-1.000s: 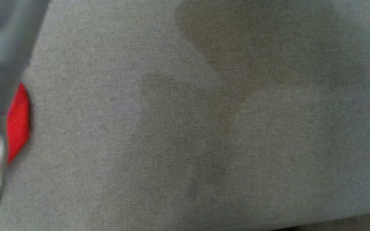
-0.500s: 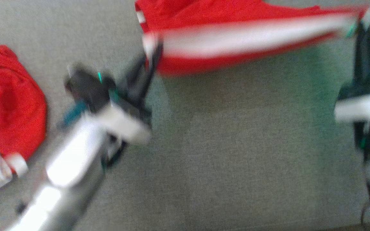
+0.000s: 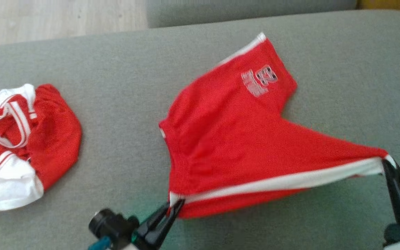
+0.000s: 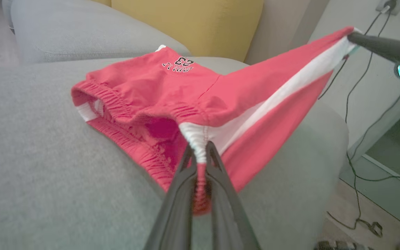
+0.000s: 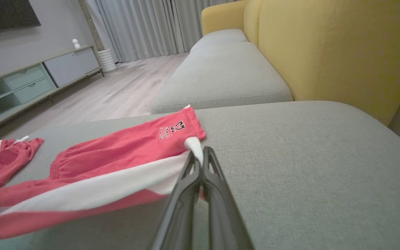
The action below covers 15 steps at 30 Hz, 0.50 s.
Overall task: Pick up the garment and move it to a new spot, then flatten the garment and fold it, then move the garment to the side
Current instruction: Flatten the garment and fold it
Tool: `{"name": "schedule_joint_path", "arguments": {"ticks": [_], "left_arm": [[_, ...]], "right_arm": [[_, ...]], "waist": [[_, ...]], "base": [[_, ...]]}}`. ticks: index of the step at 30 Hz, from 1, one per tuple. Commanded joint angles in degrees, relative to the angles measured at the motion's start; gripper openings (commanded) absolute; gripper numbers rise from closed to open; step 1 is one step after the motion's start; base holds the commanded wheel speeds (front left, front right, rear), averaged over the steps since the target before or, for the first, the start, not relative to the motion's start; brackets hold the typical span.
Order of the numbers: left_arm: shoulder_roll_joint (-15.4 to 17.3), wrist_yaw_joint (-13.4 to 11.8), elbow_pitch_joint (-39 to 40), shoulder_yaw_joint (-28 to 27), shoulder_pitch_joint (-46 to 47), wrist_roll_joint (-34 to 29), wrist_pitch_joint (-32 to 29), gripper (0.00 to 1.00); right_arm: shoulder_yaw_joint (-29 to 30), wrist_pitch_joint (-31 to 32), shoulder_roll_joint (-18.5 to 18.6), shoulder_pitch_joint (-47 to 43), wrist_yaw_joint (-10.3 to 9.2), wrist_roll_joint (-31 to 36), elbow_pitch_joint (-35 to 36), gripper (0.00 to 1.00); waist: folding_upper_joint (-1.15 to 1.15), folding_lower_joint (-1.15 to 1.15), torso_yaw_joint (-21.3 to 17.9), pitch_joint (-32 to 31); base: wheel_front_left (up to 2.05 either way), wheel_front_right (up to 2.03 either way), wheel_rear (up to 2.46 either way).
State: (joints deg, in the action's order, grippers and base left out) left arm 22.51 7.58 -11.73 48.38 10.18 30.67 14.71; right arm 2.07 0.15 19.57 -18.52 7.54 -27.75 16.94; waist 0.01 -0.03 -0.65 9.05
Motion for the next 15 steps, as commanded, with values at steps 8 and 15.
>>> {"name": "schedule_joint_path", "arguments": {"ticks": [8, 15], "left_arm": [[1.98, -0.11, 8.40, -4.11, 1.32, 4.76, -0.01, 0.00], [-6.55, -0.10, 4.98, -5.55, 13.68, 10.08, -1.62, 0.00]], "right_arm": [[5.81, 5.48, -2.13, 3.01, -0.05, 1.45, 7.15, 0.00], [0.09, 9.12, 1.49, 23.63, -0.05, 2.06, -6.76, 0.00]], "waist": [[-0.01, 0.03, 3.76, 1.88], [-0.01, 0.03, 6.39, 8.71]], "base": [[0.00, 0.00, 0.00], [0.00, 0.00, 0.00]]}}
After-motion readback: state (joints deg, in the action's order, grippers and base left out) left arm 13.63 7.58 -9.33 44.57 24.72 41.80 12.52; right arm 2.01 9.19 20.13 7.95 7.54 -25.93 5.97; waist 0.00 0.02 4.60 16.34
